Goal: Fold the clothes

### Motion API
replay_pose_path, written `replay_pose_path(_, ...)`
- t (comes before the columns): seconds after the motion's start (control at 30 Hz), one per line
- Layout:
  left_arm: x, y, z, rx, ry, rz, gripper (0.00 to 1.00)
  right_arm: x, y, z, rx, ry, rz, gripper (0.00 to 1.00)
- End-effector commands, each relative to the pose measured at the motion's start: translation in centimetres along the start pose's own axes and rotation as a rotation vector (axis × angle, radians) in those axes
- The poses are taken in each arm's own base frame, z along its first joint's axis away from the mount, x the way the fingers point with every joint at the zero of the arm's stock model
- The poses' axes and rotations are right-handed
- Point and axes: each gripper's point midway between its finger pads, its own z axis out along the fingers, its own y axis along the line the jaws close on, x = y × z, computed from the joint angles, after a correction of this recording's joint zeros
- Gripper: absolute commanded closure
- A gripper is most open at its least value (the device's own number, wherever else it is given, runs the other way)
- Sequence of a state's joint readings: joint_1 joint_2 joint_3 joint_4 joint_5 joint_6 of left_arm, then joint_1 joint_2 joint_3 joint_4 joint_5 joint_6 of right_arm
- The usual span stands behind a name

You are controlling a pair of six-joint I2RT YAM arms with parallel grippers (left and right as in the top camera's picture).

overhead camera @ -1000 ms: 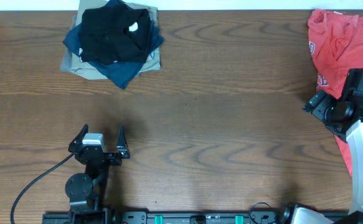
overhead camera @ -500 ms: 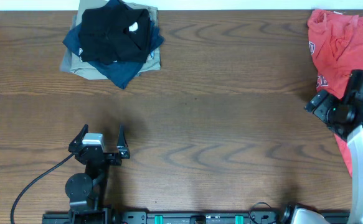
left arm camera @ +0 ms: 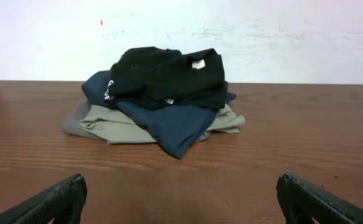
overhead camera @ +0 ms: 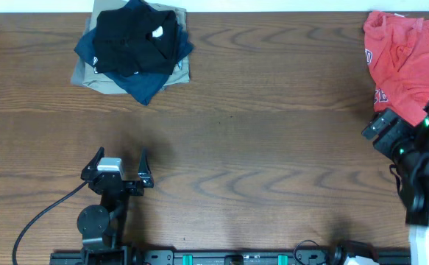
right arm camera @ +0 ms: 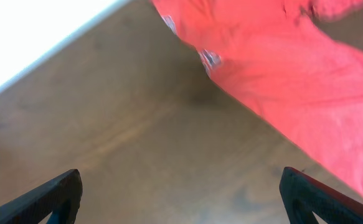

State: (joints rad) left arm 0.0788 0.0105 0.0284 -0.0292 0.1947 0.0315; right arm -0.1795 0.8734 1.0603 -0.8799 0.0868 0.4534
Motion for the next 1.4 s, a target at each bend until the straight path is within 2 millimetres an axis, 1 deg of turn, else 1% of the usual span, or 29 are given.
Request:
replay_pose_path(0.0,1.6,0.3,0.2,-0.011,0.04,0.01,0.02,0.5,0.9,-1.4,-0.075,-0.069,-0.022,0.01)
replay_pose_path(0.07,1.6,0.3,0.2,-0.011,0.04,0.01,0.02,1.2,1.8,-1.9,-0.154,-0.116,-0.037,0.01)
replay_pose_path(0.17,1.6,0.3,0.2,-0.011,0.04,0.01,0.02,3.0,3.2,-1.8,-0.269,-0.178,-0.108,0.01)
replay_pose_path(0.3,1.6,0.3,0.2,-0.011,0.04,0.01,0.02,5.1,4.4,-1.8,-0.404,-0.289,-0.135,0.01)
replay_pose_path(0.4,1.6,0.3,0.2,-0.011,0.04,0.01,0.02,6.3,4.8,-1.6,-0.487,-0.366,-0.135,0.01)
replay_pose_path(0.53,1.6,0.3,0.2,-0.011,0.04,0.01,0.02,7.8,4.7,-0.9,-0.549,-0.443,-0.125,0.01)
replay_pose_path(0.77,1.6,0.3,0.2,-0.011,0.04,0.01,0.02,8.7,4.4,0.3,-0.608,-0.572,-0.112,0.01)
replay_pose_path(0.9,1.6,0.3,0.2,-0.011,0.04,0.01,0.02,9.3,4.2,0.7,-0.63,-0.613,-0.108,0.01)
replay_pose_path(1.03,1.6,0.3,0.2,-0.011,0.04,0.01,0.02,9.5,4.1,0.8,-0.61,-0.621,-0.171,0.01)
replay_pose_path(1.1,1.6,0.3,0.2,-0.011,0.04,0.01,0.02,9.9,4.0,1.2,-0.587,-0.617,-0.218,0.01)
replay_pose_path(1.3,1.6,0.3,0.2,-0.011,0.04,0.01,0.02,12.7,2.9,3.7,-0.491,-0.508,-0.381,0.01)
replay_pose_path(1.37,1.6,0.3,0.2,-0.011,0.04,0.01,0.02,13.0,3.1,3.7,-0.492,-0.513,-0.446,0.01)
